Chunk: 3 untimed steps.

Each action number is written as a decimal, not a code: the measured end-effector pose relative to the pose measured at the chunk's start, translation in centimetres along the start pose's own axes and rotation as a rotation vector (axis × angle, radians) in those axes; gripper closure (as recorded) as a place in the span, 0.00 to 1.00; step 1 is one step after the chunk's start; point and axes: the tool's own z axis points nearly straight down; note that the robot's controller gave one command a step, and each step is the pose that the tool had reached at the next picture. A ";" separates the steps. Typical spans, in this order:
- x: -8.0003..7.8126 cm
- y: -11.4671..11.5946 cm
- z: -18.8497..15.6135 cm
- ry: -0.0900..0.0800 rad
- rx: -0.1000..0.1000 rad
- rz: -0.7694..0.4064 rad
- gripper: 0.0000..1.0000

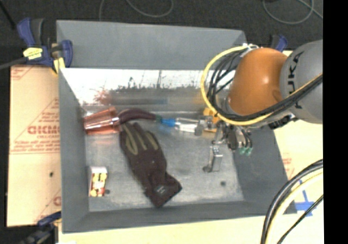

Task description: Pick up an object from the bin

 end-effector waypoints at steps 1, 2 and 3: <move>-0.2 0.0 -0.4 -0.008 0.000 -0.001 0.00; -2.3 3.1 -0.8 -0.004 0.003 -0.016 0.00; -3.1 6.3 2.9 -0.020 -0.001 -0.059 0.00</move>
Offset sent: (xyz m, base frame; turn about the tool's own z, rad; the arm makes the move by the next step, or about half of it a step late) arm 0.0586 0.0957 0.0121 -0.0555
